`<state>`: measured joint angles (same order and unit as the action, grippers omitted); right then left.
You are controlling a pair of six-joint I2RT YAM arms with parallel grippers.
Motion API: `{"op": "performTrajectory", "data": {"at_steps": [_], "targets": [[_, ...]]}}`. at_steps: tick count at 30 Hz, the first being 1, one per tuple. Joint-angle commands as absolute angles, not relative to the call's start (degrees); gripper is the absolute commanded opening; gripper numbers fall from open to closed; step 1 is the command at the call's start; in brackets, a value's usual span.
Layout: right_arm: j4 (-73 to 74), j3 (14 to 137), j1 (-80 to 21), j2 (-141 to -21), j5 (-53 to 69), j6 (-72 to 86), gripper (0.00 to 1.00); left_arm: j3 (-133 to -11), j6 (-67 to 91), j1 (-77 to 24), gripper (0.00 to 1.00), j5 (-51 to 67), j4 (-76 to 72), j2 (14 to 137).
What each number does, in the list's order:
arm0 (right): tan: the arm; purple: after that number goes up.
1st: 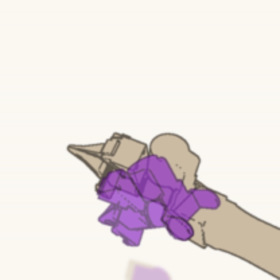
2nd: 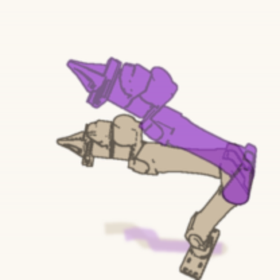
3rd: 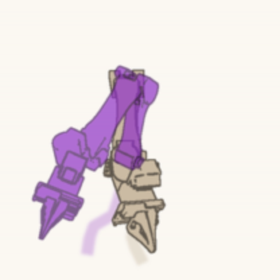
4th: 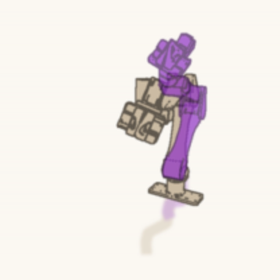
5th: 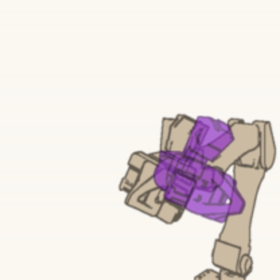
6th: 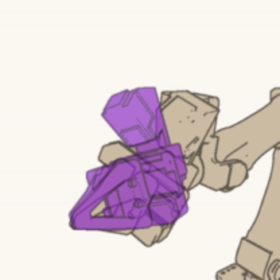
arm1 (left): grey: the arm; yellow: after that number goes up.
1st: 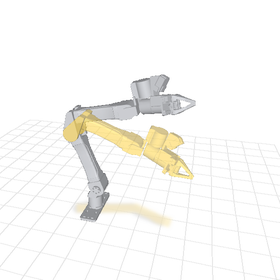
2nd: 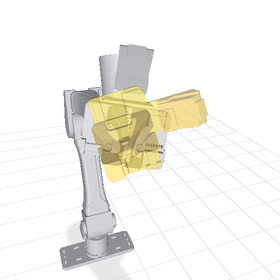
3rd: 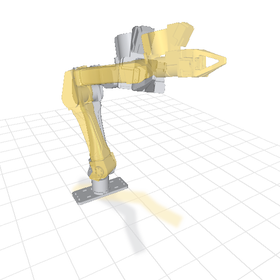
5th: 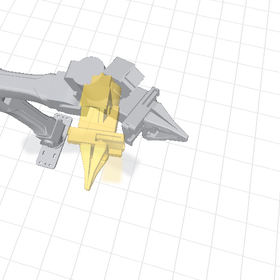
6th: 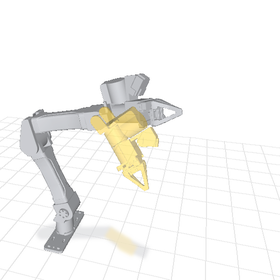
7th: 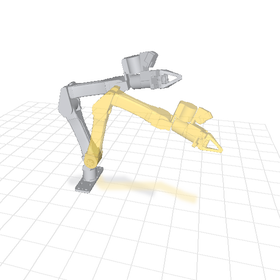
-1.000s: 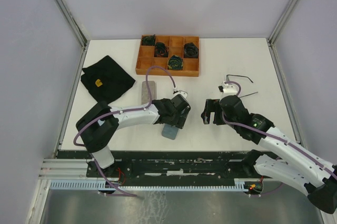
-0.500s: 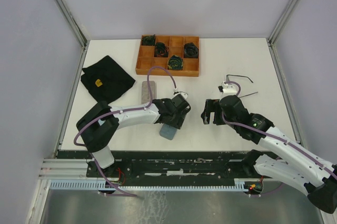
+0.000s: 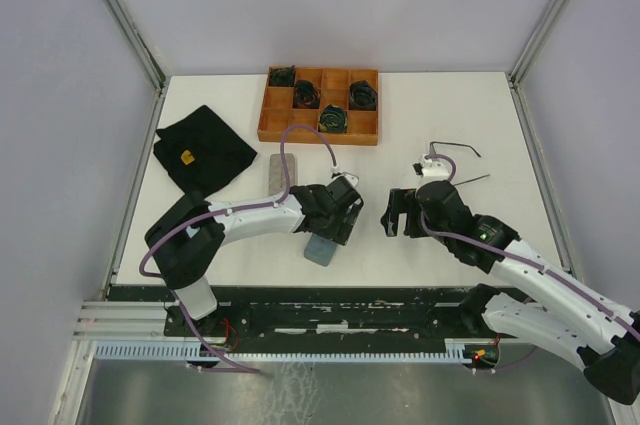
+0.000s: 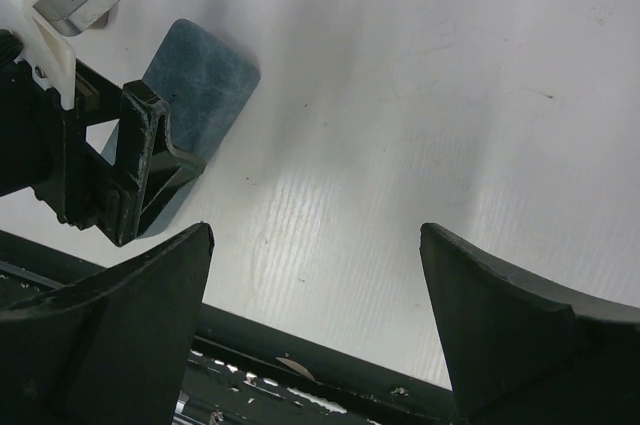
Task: Organize the sunglasses
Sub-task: Pick up the sunglasses case from the center of the board.
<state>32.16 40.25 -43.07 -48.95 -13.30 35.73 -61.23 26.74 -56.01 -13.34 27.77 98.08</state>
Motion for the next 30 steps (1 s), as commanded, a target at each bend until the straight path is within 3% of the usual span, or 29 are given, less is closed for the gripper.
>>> {"op": "performTrajectory", "data": {"at_steps": [1, 4, 9, 11, 14, 24, 30], "targets": [[30.8, 40.5, -42.9, -49.3, -13.0, 35.9, 0.93, -63.3, 24.3, -56.2, 0.79, -12.5, 27.9, 95.7], [30.8, 40.5, -42.9, -49.4, -12.8, 35.9, 0.93, -63.1, 24.3, -56.2, 0.71, -12.1, 27.9, 96.0], [30.9, 40.5, -42.9, -49.2, -13.0, 35.8, 0.93, -62.7, 24.2, -56.1, 0.49, -11.6, 27.4, 95.6], [31.0, 40.5, -42.9, -49.0, -13.1, 35.9, 0.93, -62.6, 24.2, -56.1, 0.36, -11.8, 27.1, 94.7], [30.7, 40.4, -42.9, -48.2, -12.9, 36.9, 0.93, -61.3, 24.4, -55.3, 0.05, -11.5, 24.3, 90.6], [20.1, 40.5, -42.9, -45.4, -0.7, 41.7, 0.93, -46.1, 32.2, -49.4, 0.03, -6.2, 0.6, 63.6], [8.3, 39.0, -43.3, -46.7, 7.2, 46.8, 0.93, -42.0, 34.5, -49.2, 0.03, -3.8, -6.3, 57.5]]}}
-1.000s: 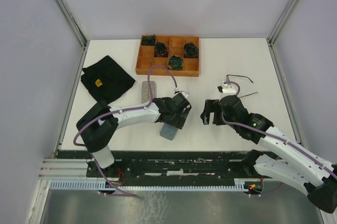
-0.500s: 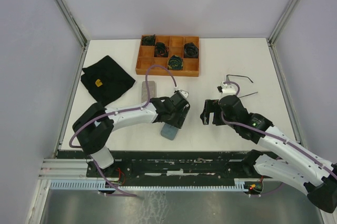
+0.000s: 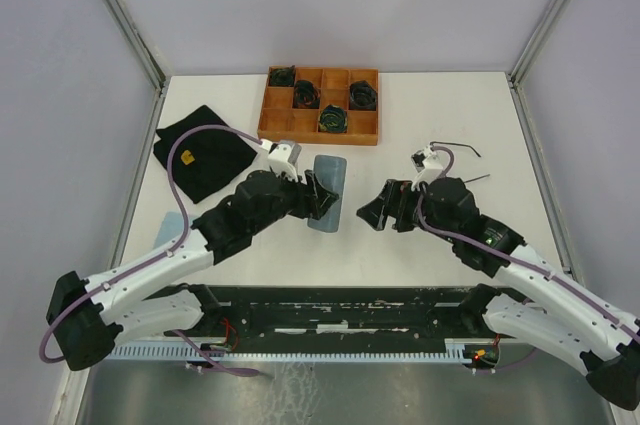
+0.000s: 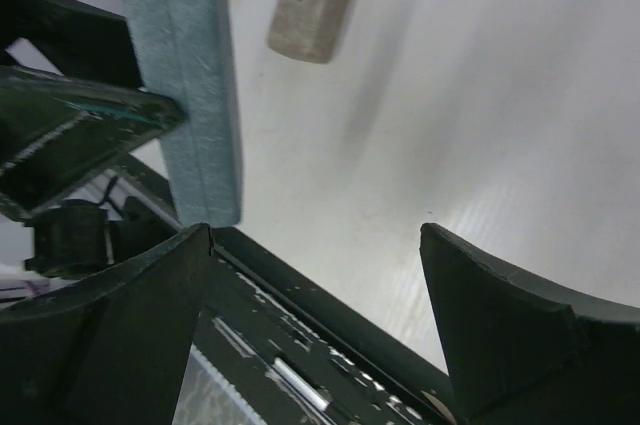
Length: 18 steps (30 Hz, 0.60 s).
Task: Organize the sunglasses
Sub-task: Pick up the sunglasses case from the center of the board.
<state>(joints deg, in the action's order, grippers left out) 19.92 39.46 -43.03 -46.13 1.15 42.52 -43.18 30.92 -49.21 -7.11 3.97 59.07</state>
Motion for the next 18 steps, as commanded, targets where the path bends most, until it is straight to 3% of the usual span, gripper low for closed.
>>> {"op": "performTrajectory", "data": {"at_steps": [1, 18], "targets": [[7.0, 38.9, -43.6, -47.0, 7.2, 47.2, 0.93, -41.9, 34.4, -49.2, 0.03, -2.6, -6.8, 57.4], [10.2, 41.0, -44.8, -49.6, 0.9, 45.3, 0.93, -40.2, 35.5, -49.2, 0.03, 0.7, -10.5, 55.9]]}}
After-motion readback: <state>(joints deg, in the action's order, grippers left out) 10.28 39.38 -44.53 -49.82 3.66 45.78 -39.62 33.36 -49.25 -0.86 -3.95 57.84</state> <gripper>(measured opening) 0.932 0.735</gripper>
